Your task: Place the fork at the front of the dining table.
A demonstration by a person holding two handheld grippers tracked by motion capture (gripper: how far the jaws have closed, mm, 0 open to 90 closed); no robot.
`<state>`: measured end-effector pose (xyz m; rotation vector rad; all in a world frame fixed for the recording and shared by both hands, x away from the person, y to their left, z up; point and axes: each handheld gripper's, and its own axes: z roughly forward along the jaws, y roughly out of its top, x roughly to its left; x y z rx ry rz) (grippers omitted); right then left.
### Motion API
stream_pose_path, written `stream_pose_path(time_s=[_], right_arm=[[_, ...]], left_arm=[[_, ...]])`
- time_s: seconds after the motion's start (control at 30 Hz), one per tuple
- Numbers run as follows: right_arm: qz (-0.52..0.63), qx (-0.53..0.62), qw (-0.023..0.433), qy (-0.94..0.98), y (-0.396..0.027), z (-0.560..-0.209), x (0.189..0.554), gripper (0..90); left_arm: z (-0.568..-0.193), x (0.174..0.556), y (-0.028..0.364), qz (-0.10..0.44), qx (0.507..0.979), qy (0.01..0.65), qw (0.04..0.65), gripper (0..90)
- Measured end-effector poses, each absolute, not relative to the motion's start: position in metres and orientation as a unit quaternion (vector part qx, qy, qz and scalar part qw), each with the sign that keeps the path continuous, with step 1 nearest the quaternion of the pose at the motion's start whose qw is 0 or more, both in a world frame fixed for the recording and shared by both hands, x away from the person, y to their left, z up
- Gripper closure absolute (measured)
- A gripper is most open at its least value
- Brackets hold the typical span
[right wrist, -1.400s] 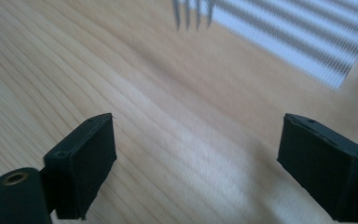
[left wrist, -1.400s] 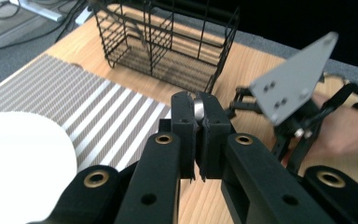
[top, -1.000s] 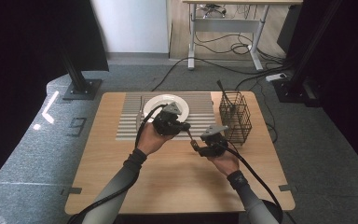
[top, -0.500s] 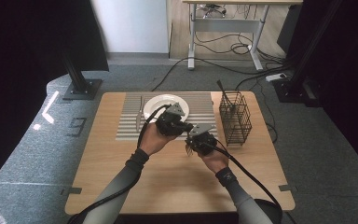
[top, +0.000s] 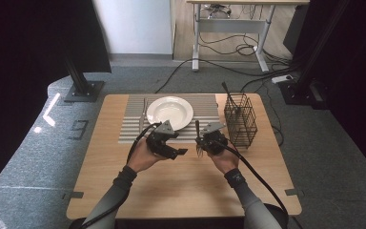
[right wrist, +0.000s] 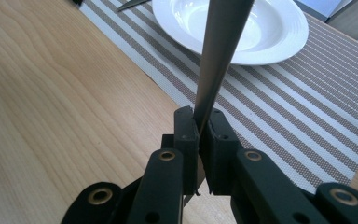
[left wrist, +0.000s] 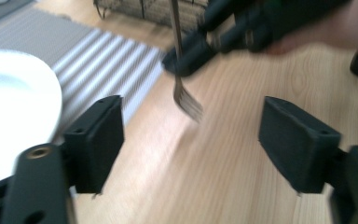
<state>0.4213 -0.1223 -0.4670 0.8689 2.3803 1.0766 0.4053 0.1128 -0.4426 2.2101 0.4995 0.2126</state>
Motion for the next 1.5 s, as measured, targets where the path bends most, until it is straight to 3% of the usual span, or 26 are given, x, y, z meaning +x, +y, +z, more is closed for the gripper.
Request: stream_pose_path(time_s=[0.1,0.3,0.57,1.0,1.5], right_arm=[[0.385,0.313,0.193,0.847,-0.124,-0.466,0.423,84.0],[0.381,0.323,0.194,0.845,-0.127,-0.465,0.430,84.0],[0.377,0.338,0.198,0.839,-0.130,-0.463,0.443,84.1],[0.349,0.368,0.214,0.835,-0.124,-0.459,0.479,84.1],[0.308,0.401,0.242,0.828,-0.119,-0.464,0.519,84.1]], left_arm=[[-0.457,0.395,0.120,0.090,0.878,0.209,0.422,14.2],[-0.481,0.374,0.133,0.106,0.870,0.224,0.426,12.1],[-0.514,0.349,0.145,0.146,0.871,0.245,0.401,0.0],[-0.537,0.343,0.165,0.145,0.870,0.310,0.355,0.0],[-0.549,0.351,0.173,0.124,0.874,0.336,0.329,0.0]])
